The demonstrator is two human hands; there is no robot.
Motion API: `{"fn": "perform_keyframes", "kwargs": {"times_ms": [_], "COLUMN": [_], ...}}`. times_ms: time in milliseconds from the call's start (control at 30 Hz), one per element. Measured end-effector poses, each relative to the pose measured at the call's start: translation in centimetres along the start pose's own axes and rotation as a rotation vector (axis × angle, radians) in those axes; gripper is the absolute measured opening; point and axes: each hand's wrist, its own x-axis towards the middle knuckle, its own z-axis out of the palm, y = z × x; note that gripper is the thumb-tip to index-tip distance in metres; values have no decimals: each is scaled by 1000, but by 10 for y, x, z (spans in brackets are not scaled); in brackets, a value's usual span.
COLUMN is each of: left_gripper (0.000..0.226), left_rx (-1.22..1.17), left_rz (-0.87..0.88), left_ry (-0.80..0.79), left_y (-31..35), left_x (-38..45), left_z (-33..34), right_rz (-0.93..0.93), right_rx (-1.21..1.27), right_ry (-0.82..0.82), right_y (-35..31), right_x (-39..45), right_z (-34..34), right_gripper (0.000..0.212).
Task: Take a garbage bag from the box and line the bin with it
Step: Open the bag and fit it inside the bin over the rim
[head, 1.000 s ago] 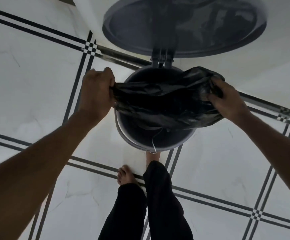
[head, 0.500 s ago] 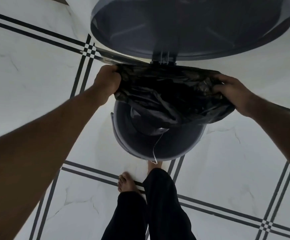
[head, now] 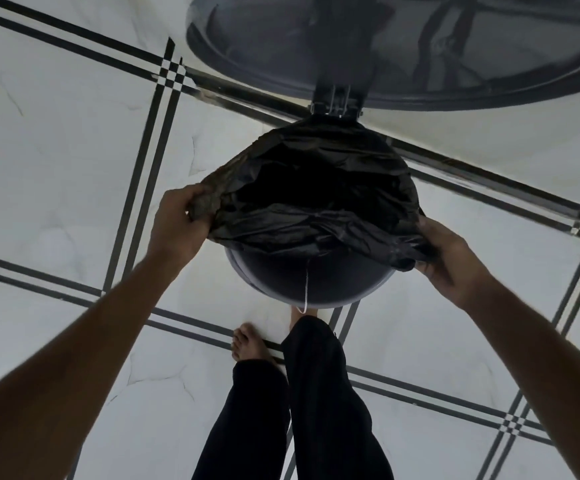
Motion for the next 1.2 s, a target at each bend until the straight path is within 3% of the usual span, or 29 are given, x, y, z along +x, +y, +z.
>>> {"fn": "perform_keyframes", "kwargs": {"times_ms": [133,300,400,500,633,733,800,900,967,1033,1133,1200], "left_gripper": [16,40,65,91,96,96,95,100,99,98,93,84], "left_rx": [45,-122,-307,-396,-172,225,440,558,625,601,438,266], "left_rz": [43,-157,-268,-262,-46,87,131,148,144,110,47,-28], "left_ry": [65,34,-84,-158,-241,-264,-237,-223,-223,-218,-173,-173], "left_y": [-6,-11,-6,-8,-14,-22,-30,-34,-30,-27,-28,-26], "left_x": [-27,-56,-64,-62,-60,-59,-58,-55,-52,-48,-45,-46], "left_z": [0,11,17,14,5,-5,-11,-12,-7,0,9,14], "right_rz": [-23,5,-24,-86,-259,-314,-215,-52,11,58,30,26], "right_rx": [80,61,-55,-168,-719,-1155,-1320,-1472,-1413,-1155,-803,-723], "right_ry": [90,197,225,197,125,133,131,167,219,248,195,140], "right_y": [7,22,31,31,39,46,47,47,42,36,30,29], "right_x": [-17,-36,-41,-44,-42,-35,-27,-14,-7,-4,-7,-13], "right_z": [-1,-7,-9,-5,-5,-8,-13,-13,-6,5,16,21], "right_gripper": [28,36,42,46,48,38,28,18,21,24,42,53]}}
